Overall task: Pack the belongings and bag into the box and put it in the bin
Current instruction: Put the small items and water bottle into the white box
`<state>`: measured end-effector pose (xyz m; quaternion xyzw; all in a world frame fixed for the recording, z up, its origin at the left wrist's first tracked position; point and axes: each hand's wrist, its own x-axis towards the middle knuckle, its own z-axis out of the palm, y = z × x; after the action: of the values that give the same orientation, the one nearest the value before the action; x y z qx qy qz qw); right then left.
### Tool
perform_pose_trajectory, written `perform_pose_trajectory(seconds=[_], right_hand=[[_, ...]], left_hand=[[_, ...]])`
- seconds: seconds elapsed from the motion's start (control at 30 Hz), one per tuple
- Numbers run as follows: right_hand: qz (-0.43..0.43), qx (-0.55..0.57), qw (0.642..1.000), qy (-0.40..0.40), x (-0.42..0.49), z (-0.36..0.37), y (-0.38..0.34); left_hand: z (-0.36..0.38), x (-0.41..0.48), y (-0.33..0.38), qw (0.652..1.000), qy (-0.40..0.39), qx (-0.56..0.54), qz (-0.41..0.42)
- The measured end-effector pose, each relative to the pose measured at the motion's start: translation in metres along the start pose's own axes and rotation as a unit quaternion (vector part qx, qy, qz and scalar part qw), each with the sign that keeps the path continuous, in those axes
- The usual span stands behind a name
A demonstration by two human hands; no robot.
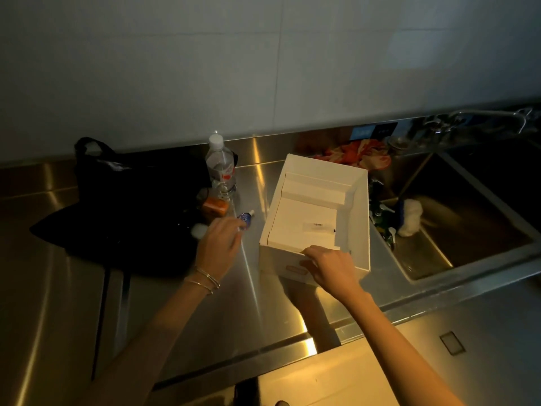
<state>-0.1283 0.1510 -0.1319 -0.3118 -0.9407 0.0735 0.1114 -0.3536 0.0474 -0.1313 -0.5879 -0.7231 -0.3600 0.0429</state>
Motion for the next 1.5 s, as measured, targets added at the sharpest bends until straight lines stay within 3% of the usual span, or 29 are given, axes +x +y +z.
perform_pose_trajectory(seconds=[0.1, 0.37, 0.77, 0.83, 0.97, 1.1, 1.17, 1.33, 1.5], right_hand=[[0.000, -0.012, 0.999, 0.034, 0.003, 0.006, -0.002], [-0.019, -0.026, 0.995, 0.099, 0.001, 0.013, -0.004], [-0.016, -0.030, 0.996, 0.085, 0.004, 0.015, -0.001], [-0.020, -0.029, 0.996, 0.087, 0.005, 0.015, 0.000], [-0.026, -0.021, 0.996, 0.088, 0.004, 0.016, 0.001], [-0.031, -0.015, 0.995, 0.092, 0.003, 0.014, 0.000], [-0.033, -0.010, 0.995, 0.097, 0.003, 0.012, 0.000], [-0.042, -0.013, 0.995, 0.084, 0.001, 0.006, 0.005], [0.017, 0.010, 0.997, 0.076, -0.006, -0.001, 0.017]], left_hand=[[0.010, 0.019, -0.035, 0.993, -0.079, 0.040, -0.081], [0.056, 0.051, -0.077, 0.966, -0.236, 0.078, -0.065], [0.094, 0.068, -0.090, 0.942, -0.317, 0.104, -0.043], [0.085, 0.068, -0.083, 0.951, -0.293, 0.083, -0.049], [0.051, 0.081, -0.059, 0.988, -0.140, -0.009, -0.068], [0.017, 0.109, -0.017, 0.995, -0.068, -0.072, -0.012], [0.015, 0.117, 0.005, 0.989, -0.105, -0.095, 0.030], [0.042, 0.119, 0.043, 0.937, -0.346, -0.027, 0.042], [0.058, 0.114, 0.045, 0.923, -0.379, 0.036, 0.053]])
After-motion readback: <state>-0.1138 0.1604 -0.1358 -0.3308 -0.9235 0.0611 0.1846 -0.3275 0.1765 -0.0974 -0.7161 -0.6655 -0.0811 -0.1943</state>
